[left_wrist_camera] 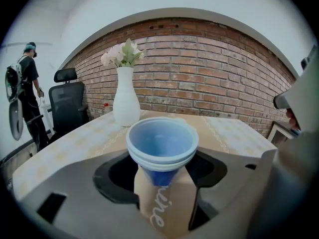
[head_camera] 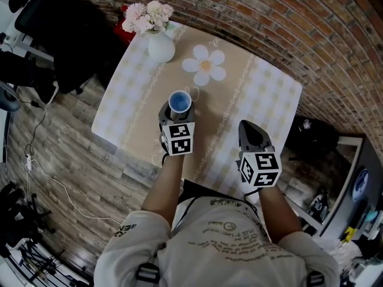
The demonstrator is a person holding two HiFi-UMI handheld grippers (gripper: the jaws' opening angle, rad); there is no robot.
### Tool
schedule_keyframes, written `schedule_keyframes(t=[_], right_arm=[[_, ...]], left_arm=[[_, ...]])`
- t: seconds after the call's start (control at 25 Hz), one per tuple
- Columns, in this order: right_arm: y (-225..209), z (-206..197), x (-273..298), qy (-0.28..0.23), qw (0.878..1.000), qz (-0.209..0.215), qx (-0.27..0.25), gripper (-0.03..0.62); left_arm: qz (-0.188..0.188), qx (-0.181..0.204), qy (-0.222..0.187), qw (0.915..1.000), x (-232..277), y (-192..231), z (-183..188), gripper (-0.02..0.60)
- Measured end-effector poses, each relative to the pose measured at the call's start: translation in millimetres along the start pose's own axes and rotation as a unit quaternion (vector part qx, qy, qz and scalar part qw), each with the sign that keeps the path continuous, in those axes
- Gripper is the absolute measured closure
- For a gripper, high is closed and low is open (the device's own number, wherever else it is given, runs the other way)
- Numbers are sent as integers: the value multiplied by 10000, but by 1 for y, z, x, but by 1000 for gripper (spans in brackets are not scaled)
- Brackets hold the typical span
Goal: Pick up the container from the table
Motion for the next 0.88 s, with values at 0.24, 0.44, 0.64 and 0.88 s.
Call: schedule_keyframes(t=[0.24,0.44,0.64,0.88], right_arm=[[7,0,-2,-53,10000,45,-1,592],[17,3,-5,-181,9998,108,1,592],[34,5,-15,-289,9994,177,-35,593],[57,13,-18,-557,9979,323,-27,592]], left_arm=[[86,-68,-67,9999,-20,3,15,285],[162,-56,-135,9998,-36,10,25,285],[196,-110,-109,9997,-63,14,30,285],[89,-80,-114,9999,-106,18,44,285]])
Point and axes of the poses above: the fingertips, and each gripper's own axes: x forward along the fingers, y to its left, z out of its top, the point moved 9 cm from there along -x, backward along the fingers, and after that the axes turned 1 degree about -x, right-handed, at the moved point
